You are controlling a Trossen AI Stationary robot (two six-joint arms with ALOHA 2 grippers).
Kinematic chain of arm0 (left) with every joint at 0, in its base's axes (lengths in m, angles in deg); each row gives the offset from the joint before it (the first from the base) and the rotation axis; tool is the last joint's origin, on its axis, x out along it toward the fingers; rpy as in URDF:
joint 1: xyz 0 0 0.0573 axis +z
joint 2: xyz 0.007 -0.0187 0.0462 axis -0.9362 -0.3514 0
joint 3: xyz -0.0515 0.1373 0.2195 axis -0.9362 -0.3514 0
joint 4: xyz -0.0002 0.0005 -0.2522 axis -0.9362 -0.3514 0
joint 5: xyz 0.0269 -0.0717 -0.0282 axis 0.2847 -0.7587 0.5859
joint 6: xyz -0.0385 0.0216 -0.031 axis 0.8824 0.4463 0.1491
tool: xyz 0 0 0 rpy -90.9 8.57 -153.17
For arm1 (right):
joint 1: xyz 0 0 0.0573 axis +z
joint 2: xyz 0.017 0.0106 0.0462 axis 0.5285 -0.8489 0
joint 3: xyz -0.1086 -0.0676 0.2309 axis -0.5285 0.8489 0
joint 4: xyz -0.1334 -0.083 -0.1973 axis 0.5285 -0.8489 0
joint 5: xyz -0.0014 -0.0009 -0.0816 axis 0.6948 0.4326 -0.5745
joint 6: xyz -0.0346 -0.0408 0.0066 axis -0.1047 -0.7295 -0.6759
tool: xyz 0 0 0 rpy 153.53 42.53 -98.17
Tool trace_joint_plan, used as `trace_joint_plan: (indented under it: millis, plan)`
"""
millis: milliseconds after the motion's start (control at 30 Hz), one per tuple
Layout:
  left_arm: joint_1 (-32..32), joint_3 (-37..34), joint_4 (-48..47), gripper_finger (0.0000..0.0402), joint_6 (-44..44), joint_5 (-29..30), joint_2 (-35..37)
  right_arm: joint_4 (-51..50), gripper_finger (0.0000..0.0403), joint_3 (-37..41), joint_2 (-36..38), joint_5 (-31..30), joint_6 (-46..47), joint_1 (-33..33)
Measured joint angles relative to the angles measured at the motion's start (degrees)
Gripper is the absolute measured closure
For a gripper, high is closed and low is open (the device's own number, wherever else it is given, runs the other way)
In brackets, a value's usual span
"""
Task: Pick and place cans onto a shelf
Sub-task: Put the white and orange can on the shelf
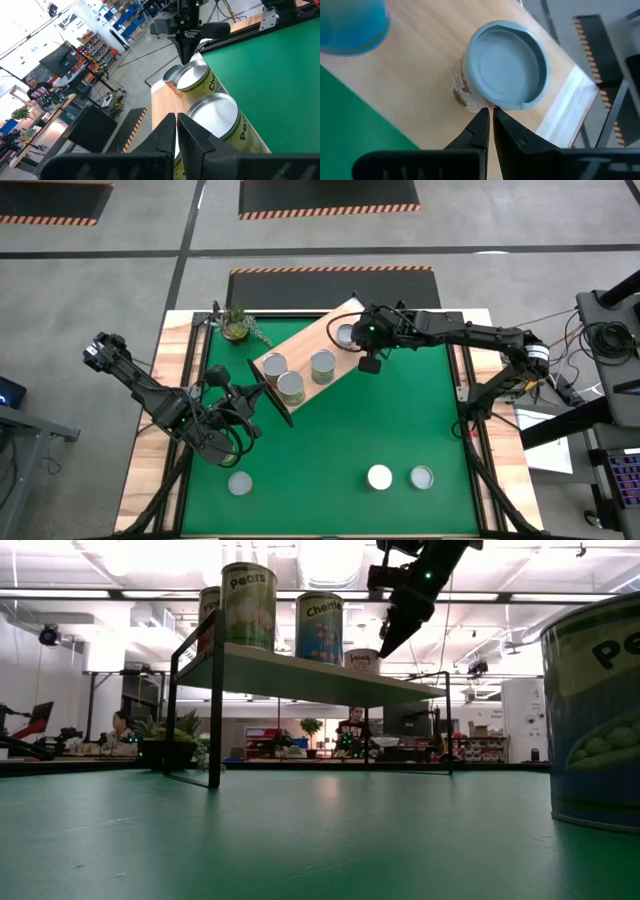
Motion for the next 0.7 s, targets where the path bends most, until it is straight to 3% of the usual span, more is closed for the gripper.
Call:
trace_joint_plan:
  millis: [233,500,700]
  plan:
    - [0.0,0.0,0.0,0.0402,0.0,0.0,0.0,9.8,0.039,2.0,0.0,-0.2,-4.9,-2.5]
    - [0.0,0.0,0.0,0.0402,0.2,-0.1,-0.2,10.5,0.039,0.7,0.4,-0.3,-3.9,-3.8]
    - [0.0,0.0,0.0,0.0402,0.0,-0.1,-0.7,14.5,0.039,-0.7,-0.1,8.2,0.3,-3.3]
